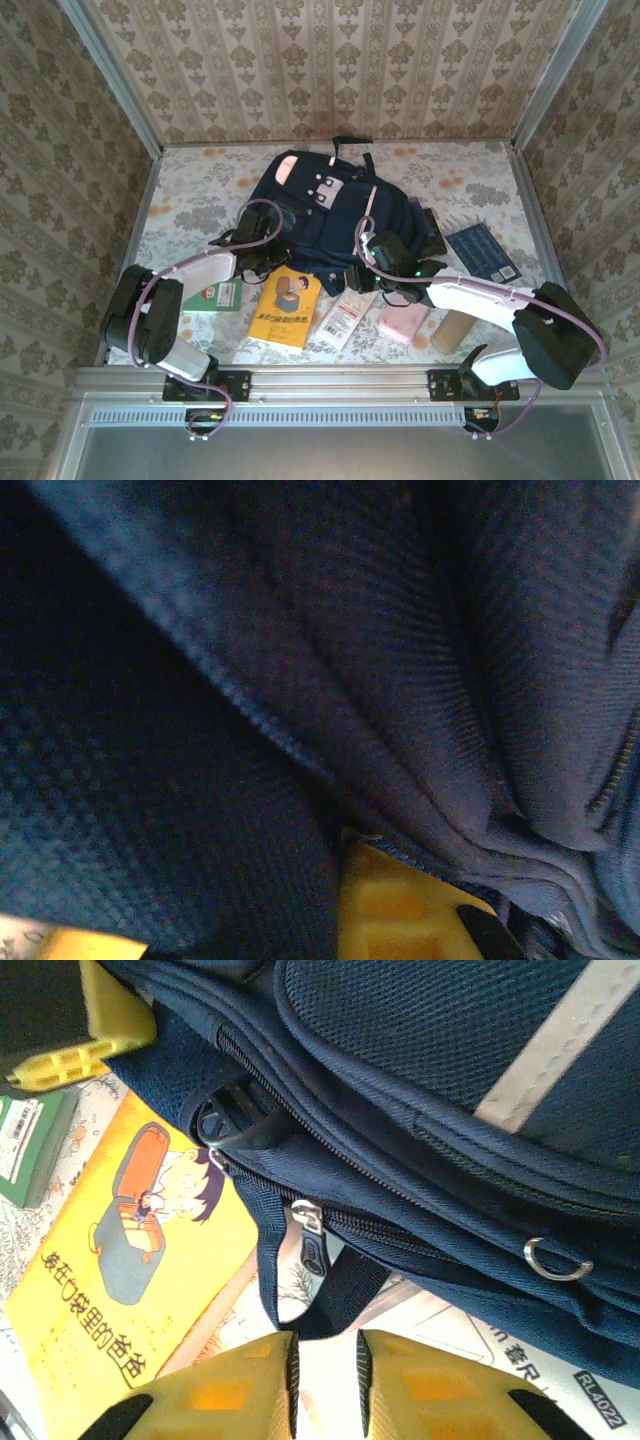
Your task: Pack books, pencil case, and school supplies into a backpack
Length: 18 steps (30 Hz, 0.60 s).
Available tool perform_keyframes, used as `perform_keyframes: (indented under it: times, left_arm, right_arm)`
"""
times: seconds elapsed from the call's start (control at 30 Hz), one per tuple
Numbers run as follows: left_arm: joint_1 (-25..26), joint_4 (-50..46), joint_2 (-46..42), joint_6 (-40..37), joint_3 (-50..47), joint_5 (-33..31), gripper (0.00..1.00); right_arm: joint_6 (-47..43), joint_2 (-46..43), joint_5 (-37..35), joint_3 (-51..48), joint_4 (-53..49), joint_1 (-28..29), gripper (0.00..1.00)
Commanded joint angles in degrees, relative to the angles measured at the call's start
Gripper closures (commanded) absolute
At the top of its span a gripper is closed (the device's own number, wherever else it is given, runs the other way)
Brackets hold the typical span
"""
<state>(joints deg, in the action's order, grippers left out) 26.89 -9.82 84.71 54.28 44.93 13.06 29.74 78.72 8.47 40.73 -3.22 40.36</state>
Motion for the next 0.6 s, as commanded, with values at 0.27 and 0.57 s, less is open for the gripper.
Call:
perform_keyframes:
  times: [0.27,0.57]
  left_arm:
    - [0.49,-3.01,-10.33,2.9,7.44,5.27,1.0]
    - [0.97,-3.6,-10.18,2.4,6.74,4.93,1.0]
  right_arm:
    - [2.09,3.72,3.56,4.35,3.47,-0.17,0.69]
    - [5.69,1.33,5.0,2.24,7.1,-1.73,0.73]
